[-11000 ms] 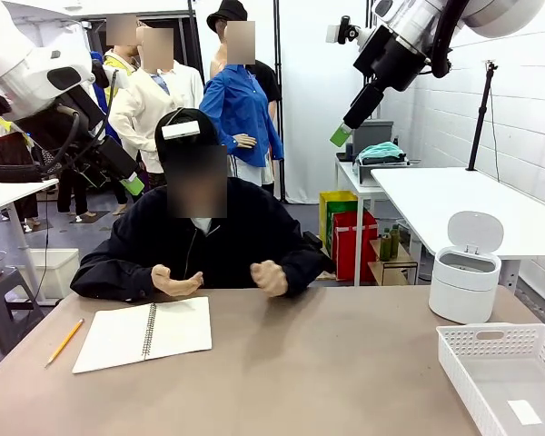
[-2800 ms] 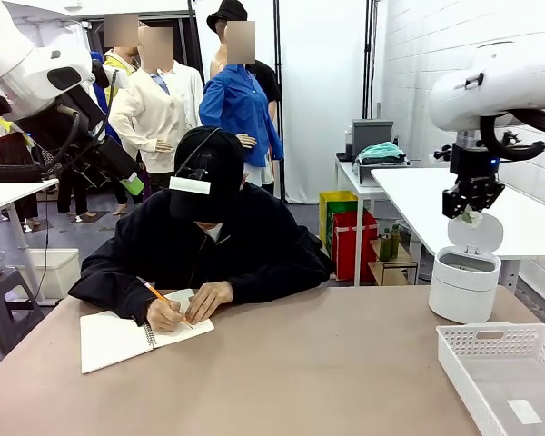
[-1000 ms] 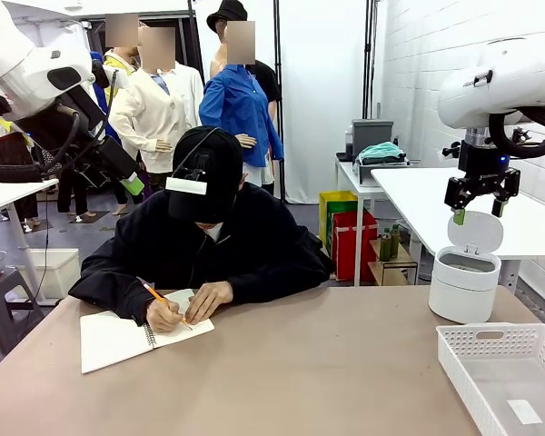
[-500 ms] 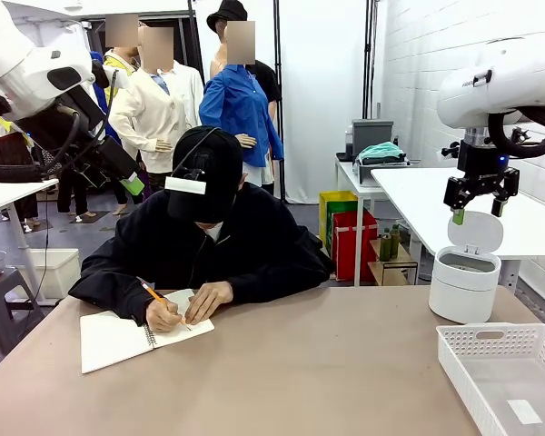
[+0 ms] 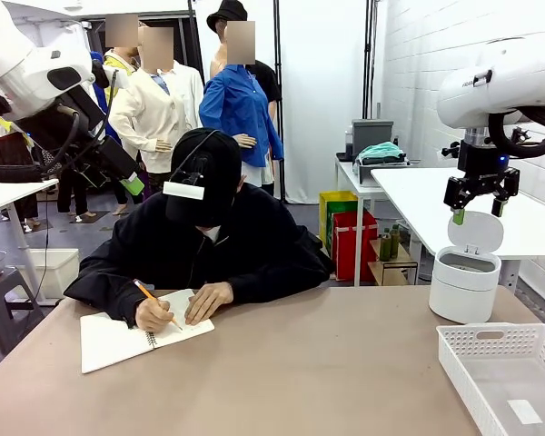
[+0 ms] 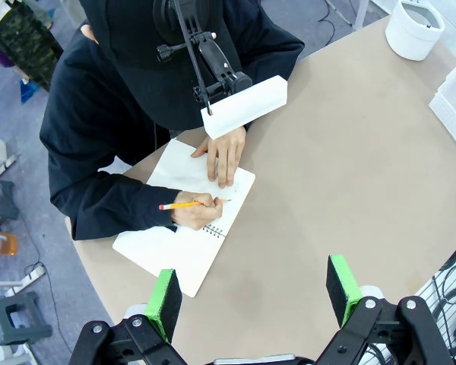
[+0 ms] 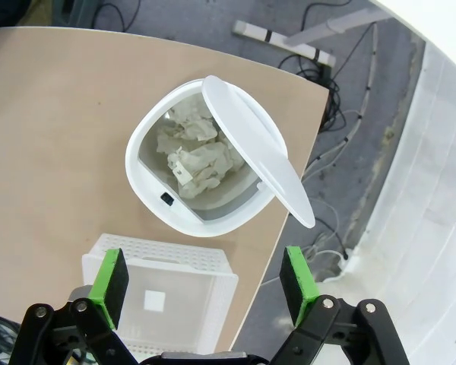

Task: Sort the paper based on its condition.
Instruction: If a person hands you a paper, place it in the Organizing basket , and if it's crumpled, put it in the Trash can.

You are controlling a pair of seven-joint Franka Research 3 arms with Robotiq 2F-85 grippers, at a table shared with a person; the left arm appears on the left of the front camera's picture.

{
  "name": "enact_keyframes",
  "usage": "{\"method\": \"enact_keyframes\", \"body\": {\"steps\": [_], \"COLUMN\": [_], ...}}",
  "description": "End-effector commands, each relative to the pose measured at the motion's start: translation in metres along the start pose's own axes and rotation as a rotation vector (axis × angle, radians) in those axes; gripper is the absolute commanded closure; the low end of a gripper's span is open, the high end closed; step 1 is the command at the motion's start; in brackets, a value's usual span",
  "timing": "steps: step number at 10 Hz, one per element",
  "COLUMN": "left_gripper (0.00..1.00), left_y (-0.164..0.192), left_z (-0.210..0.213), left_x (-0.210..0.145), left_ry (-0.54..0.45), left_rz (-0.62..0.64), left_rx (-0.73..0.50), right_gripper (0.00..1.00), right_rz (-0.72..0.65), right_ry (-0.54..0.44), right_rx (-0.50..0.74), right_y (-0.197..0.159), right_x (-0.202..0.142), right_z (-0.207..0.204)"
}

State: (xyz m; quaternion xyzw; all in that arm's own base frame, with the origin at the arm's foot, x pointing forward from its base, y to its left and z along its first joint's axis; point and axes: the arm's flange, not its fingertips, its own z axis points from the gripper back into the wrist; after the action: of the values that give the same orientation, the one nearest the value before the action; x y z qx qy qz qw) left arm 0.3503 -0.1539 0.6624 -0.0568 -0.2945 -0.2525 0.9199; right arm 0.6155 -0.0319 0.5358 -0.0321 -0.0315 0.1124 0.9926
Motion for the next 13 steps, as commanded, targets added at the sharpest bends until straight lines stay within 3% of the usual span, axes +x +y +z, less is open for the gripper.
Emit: {"method": "enact_keyframes", "body": {"steps": [1,13], "left_gripper": [0.00,0.00], "left_y": [0.0010,0.0010], "left_z": [0.0009,0.0009], "left_x": [-0.0005,-0.0005], "left_ry": [0.000,0.000], "left_rz": [-0.004,-0.004], "left_rx": [0.009,0.009], "right_gripper": [0.00,0.00], "right_rz": [-0.004,-0.004], "right_ry": [-0.002,-0.002], "right_rx": [0.000,0.000], "right_y": [-0.0007,-0.0007], "right_x": [0.0001,0.0001], "right_z": [-0.0004,-0.0004]}}
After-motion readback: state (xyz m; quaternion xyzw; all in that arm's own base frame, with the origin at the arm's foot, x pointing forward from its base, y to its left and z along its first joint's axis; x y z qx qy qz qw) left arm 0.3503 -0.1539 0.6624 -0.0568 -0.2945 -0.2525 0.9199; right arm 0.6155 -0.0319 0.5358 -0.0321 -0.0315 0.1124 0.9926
